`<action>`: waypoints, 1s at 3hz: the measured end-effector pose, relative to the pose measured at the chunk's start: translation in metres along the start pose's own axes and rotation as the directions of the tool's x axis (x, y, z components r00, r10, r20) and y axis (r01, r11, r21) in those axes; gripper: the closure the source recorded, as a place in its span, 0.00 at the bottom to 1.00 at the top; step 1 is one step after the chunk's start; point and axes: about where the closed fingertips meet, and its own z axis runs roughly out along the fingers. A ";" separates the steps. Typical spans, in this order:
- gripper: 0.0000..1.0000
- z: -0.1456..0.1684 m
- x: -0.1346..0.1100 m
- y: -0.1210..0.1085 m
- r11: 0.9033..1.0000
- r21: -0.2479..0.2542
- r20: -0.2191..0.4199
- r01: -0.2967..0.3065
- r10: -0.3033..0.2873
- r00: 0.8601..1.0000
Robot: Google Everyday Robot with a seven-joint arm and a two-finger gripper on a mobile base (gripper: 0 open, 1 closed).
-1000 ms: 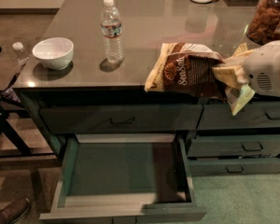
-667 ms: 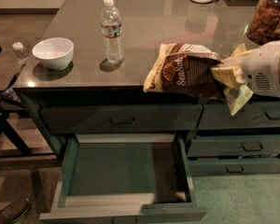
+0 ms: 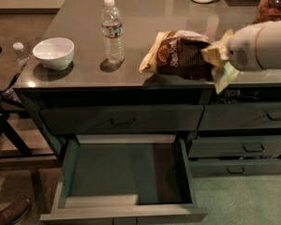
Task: Pick brown chip bag from middle drawer and place on counter
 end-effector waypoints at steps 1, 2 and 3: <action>1.00 0.025 -0.015 -0.013 1.000 -0.005 0.006 -0.010 0.010 1.000; 1.00 0.049 -0.022 -0.015 0.999 -0.029 0.000 -0.019 0.019 1.000; 1.00 0.075 -0.026 -0.017 0.998 -0.052 -0.012 -0.024 0.023 1.000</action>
Offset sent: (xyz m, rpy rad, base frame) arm 0.0835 0.0258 -0.0138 0.0430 0.0482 0.0282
